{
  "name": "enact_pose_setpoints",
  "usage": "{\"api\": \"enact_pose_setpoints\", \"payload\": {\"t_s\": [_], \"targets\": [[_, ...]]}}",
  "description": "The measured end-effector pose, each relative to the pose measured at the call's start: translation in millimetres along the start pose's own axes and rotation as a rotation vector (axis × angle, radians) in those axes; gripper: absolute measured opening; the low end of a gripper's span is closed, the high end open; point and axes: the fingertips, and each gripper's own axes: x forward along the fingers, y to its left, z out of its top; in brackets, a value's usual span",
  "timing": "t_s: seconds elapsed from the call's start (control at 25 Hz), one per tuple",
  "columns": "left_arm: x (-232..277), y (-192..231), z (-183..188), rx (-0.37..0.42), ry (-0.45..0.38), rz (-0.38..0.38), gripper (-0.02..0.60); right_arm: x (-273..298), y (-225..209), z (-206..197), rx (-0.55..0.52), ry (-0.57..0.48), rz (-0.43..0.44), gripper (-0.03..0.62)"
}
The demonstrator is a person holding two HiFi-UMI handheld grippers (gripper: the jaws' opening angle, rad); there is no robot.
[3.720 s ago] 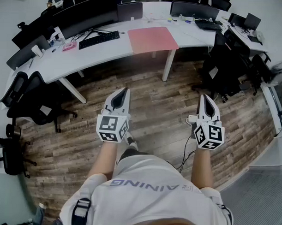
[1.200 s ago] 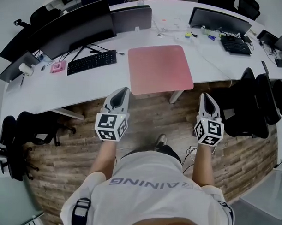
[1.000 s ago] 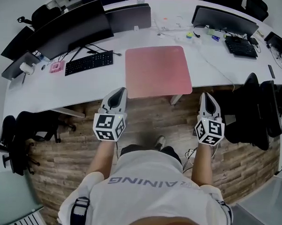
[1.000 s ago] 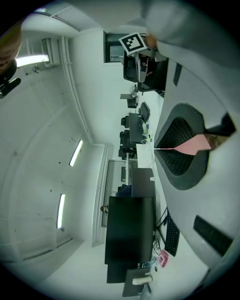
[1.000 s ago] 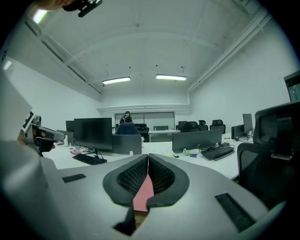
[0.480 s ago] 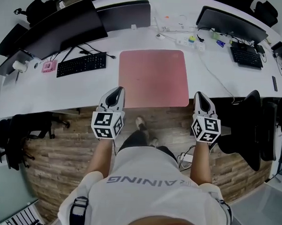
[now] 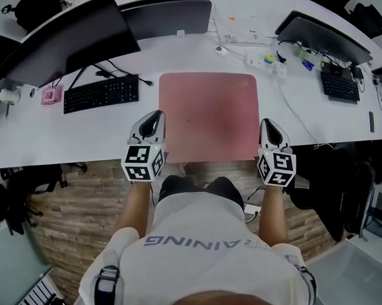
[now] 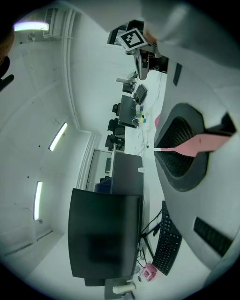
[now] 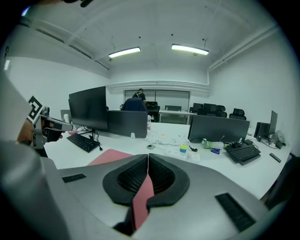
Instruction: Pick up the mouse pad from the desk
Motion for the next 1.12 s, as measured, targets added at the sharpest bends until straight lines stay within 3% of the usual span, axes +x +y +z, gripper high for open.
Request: {"api": "enact_pose_setpoints", "payload": {"t_s": [0.32,0.4,0.48,0.8,0.96,1.12], "targets": [[31,38,-32,-0.066,0.106,0.053,0.034,58,-10,-28,-0.025,0.153,0.024,0.026],[41,43,-44,-0.087,0.145,0.068,0.063,74,-19,-40,-0.017,0.195,0.037,0.029],[52,44,-57,-0.107,0.19,0.08,0.148,89,-29,-55,-0.017,0.242,0.047,0.112],[94,50,-147,-0.12,0.422,0.166,0.303,139,-41,-152,0.053,0.441,0.115,0.356],[108,49,-191,-0.125,0.516,0.17,0.341,148,-40,-194,0.076,0.516,0.131,0.393],[110,51,-216,-0.134,0.57,0.207,0.351,148,-38,-210,0.105,0.542,0.141,0.397]]}}
